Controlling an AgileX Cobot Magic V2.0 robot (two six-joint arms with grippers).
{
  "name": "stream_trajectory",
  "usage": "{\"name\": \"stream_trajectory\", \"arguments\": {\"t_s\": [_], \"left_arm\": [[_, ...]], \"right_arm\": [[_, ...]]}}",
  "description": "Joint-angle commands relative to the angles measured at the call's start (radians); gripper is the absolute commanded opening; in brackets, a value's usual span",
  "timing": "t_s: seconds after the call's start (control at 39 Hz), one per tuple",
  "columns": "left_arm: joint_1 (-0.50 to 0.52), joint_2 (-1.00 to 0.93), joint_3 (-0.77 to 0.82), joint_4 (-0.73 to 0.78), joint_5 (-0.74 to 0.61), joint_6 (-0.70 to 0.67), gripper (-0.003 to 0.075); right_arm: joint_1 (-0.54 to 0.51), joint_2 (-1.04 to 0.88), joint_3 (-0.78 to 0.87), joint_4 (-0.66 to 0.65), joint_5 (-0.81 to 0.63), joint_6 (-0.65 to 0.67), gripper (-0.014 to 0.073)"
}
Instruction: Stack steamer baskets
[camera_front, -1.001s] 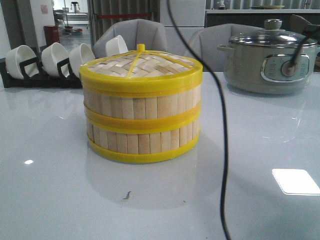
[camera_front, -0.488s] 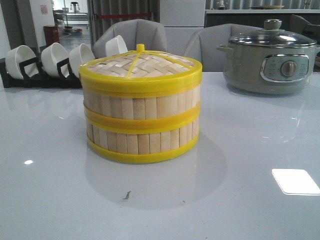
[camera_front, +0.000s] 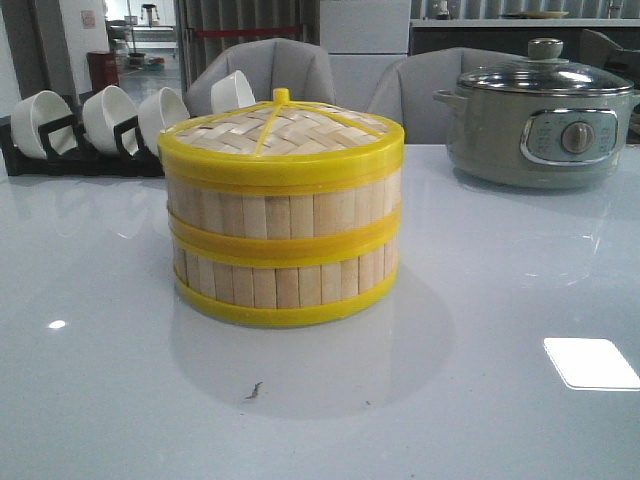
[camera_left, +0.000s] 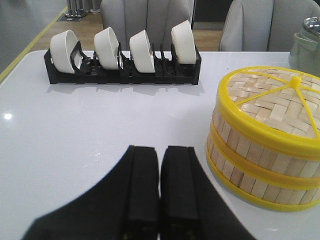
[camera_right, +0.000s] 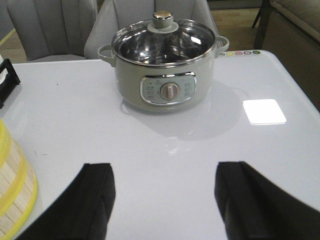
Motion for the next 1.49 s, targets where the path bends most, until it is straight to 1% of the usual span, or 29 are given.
{"name": "stream_trajectory", "arguments": {"t_s": [0.0,0.15,0.28,0.38,0.54,0.62,0.64,0.69,0.74,0.77,0.8,0.82,0.85,0.98,1.46], "left_arm": [[0.002,0.003,-0.031,-0.004,-0.087,-0.005,0.0087],[0.002,0.003,-0.031,-0.004,-0.087,-0.005,0.0087],[0.002,0.003,-0.031,-0.004,-0.087,-0.005,0.0087],[0.002,0.003,-0.031,-0.004,-0.087,-0.005,0.0087],[0.002,0.003,-0.031,-0.004,-0.087,-0.005,0.0087],[0.002,0.003,-0.031,-0.004,-0.087,-0.005,0.0087],[0.002,0.003,-0.031,-0.004,-0.087,-0.005,0.0087],[0.002,0.003,-0.031,-0.004,-0.087,-0.005,0.0087],[0.002,0.003,-0.031,-0.004,-0.087,-0.005,0.0087],[0.002,0.003,-0.031,-0.004,-0.087,-0.005,0.0087],[0.002,0.003,-0.031,-0.004,-0.087,-0.005,0.0087],[0.002,0.003,-0.031,-0.004,-0.087,-0.005,0.0087],[0.002,0.003,-0.031,-0.004,-0.087,-0.005,0.0087],[0.002,0.003,-0.031,-0.004,-0.087,-0.005,0.0087],[0.002,0.003,-0.031,-0.004,-0.087,-0.005,0.0087]], "right_arm": [[-0.027,-0.104,0.076,-0.01,-0.117,-0.004,0.0538],[-0.056,-0.244,0.232,-0.01,-0.135,-0.004,0.0538],[-0.057,-0.333,0.339,-0.01,-0.159,-0.004,0.0538],[-0.057,-0.383,0.382,-0.01,-0.167,-0.004,0.0538],[-0.057,-0.401,0.388,-0.01,-0.183,-0.004,0.0523],[-0.057,-0.401,0.388,-0.01,-0.181,-0.004,0.0448],[-0.057,-0.401,0.388,-0.01,-0.179,-0.004,0.0402],[-0.057,-0.401,0.388,-0.01,-0.179,-0.004,0.0292],[-0.057,-0.401,0.388,-0.01,-0.179,-0.004,0.0159],[-0.057,-0.401,0.388,-0.01,-0.178,-0.004,0.0079],[-0.057,-0.401,0.388,-0.01,-0.178,-0.004,0.0029],[-0.057,-0.401,0.388,-0.01,-0.178,-0.004,0.0063],[-0.057,-0.401,0.388,-0.01,-0.179,-0.004,0.0075],[-0.057,-0.401,0.388,-0.01,-0.176,-0.004,0.0051],[-0.056,-0.401,0.388,-0.01,-0.16,-0.004,0.0051]]}}
